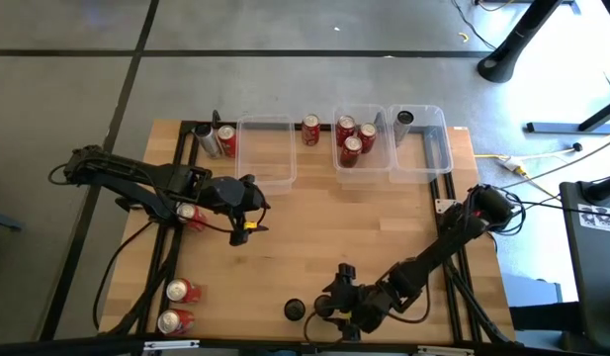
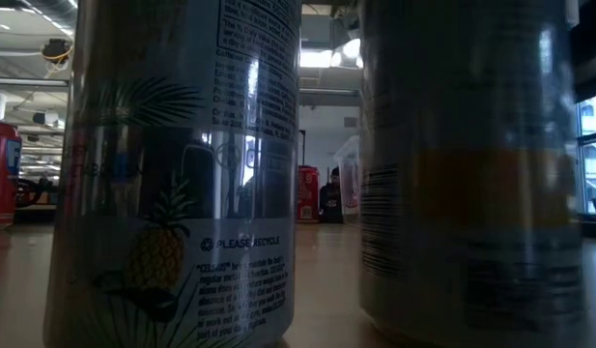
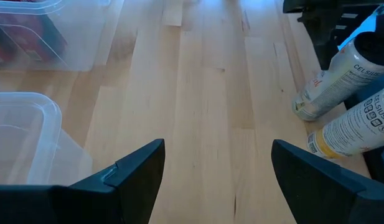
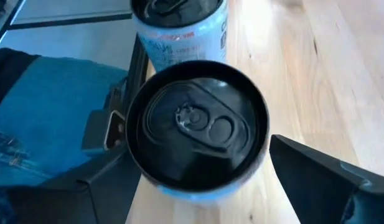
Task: Sort soda cans
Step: Put the bottom right white and yellow soda can into the right transparent bin
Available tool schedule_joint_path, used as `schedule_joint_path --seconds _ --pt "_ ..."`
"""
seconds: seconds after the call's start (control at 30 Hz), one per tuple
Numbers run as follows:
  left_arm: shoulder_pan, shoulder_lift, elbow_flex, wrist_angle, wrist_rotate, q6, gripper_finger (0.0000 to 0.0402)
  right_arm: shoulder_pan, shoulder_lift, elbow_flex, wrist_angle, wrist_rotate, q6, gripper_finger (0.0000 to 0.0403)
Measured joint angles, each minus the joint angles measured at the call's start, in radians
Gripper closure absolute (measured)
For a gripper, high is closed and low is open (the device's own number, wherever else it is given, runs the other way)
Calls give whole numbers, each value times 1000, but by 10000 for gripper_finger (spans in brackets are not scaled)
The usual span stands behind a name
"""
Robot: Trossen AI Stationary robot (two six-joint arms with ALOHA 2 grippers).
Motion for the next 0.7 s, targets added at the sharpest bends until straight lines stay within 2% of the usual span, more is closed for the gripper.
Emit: schedule_joint_path --seconds 0.27,0.37,0.5,0.63,0.7 --pt "0 0 0 -3 0 4 119 -12 10 0 41 1 -26 65" --pt "0 0 0 -3 0 4 119 -12 10 0 41 1 -25 98" --pt "0 0 0 -3 0 8 119 -11 1 0 24 5 -23 170" --pt "0 0 0 -3 0 8 119 -11 -55 -2 -103 19 -11 171" --pt "0 0 0 -3 0 10 119 -12 -102 -3 -155 59 -12 171"
